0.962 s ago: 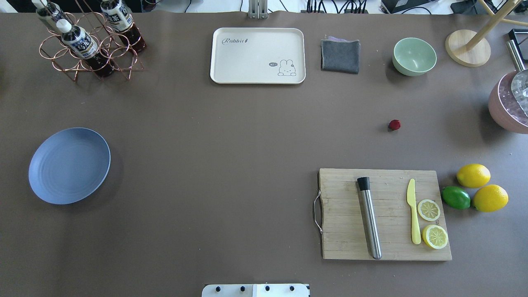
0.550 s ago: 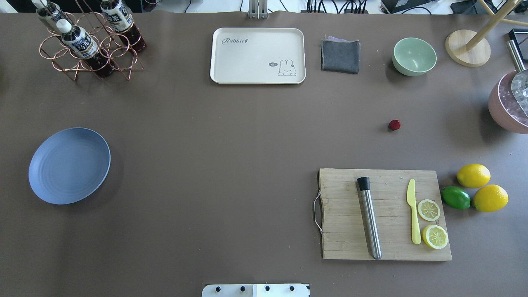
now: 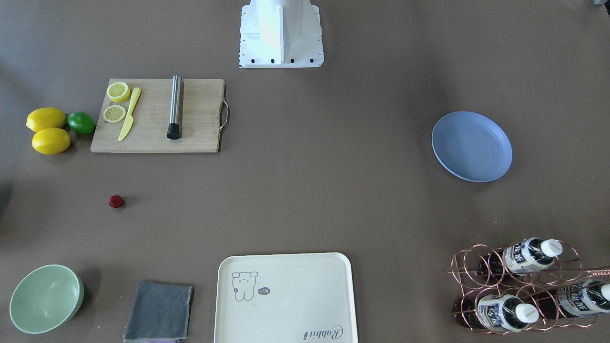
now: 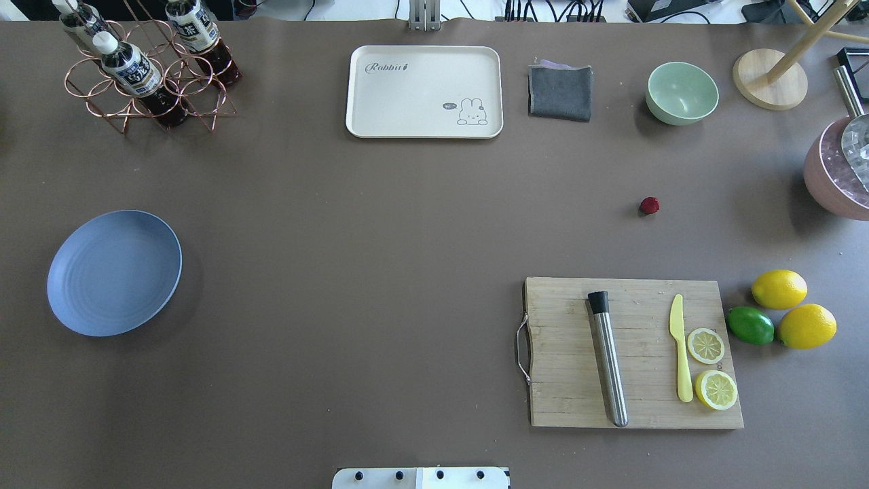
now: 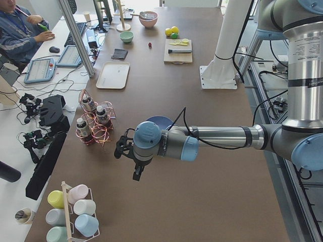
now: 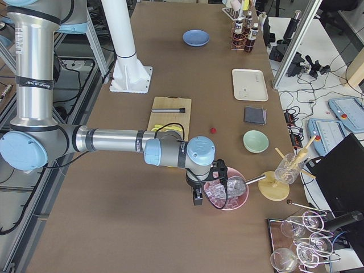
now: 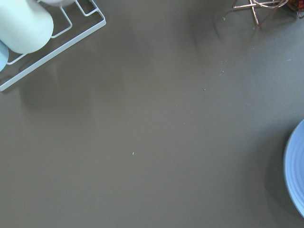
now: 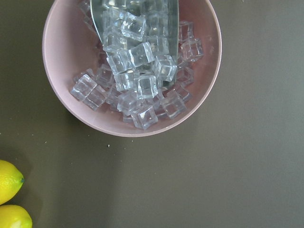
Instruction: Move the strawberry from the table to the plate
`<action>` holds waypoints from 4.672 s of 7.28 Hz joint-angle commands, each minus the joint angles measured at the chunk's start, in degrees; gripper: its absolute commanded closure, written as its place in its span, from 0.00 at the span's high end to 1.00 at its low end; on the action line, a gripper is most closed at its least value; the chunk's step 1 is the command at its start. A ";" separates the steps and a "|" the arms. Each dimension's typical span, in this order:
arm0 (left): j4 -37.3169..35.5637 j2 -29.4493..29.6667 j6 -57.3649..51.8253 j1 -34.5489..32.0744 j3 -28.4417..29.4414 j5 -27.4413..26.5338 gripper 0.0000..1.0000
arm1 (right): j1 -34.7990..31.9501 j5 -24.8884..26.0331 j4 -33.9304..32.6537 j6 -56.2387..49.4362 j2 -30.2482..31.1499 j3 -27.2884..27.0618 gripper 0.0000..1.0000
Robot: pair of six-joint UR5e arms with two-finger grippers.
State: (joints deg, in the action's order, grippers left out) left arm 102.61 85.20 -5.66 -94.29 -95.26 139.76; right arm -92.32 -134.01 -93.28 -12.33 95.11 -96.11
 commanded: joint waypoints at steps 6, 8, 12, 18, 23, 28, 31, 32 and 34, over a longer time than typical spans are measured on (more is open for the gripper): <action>11.12 6.30 6.51 4.80 0.77 0.08 1.00 | 1.43 -0.91 6.68 5.70 -0.72 -7.34 1.00; 18.02 6.12 19.91 11.11 2.34 -0.10 1.00 | 7.73 0.05 16.39 23.21 0.33 -7.34 0.98; 45.07 3.30 42.43 24.20 13.49 -0.97 0.98 | 18.84 6.13 33.32 43.35 2.35 -7.25 0.99; 60.86 1.72 52.06 35.84 19.76 -10.12 0.97 | 19.20 6.39 36.59 43.09 4.03 -7.16 0.99; 62.71 1.63 51.97 37.69 19.41 -9.68 0.00 | 19.20 6.65 36.59 43.00 4.11 -7.07 0.99; 53.85 14.16 60.62 29.34 18.10 -0.99 0.00 | 19.20 6.39 36.59 43.35 4.20 -7.07 0.99; 41.76 24.02 70.51 34.31 11.00 -6.47 0.00 | 19.20 6.30 36.59 43.44 4.11 -7.07 0.99; 35.53 25.96 70.61 39.57 7.75 -11.82 0.00 | 19.20 6.30 36.59 43.44 4.20 -7.07 0.99; 28.36 30.96 72.52 48.97 6.13 -20.97 0.00 | 19.20 6.04 36.59 43.44 4.20 -7.07 0.99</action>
State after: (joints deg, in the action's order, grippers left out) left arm 134.91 113.16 65.41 -51.54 -88.19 124.51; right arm -73.13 -127.80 -56.69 31.11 99.30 -103.18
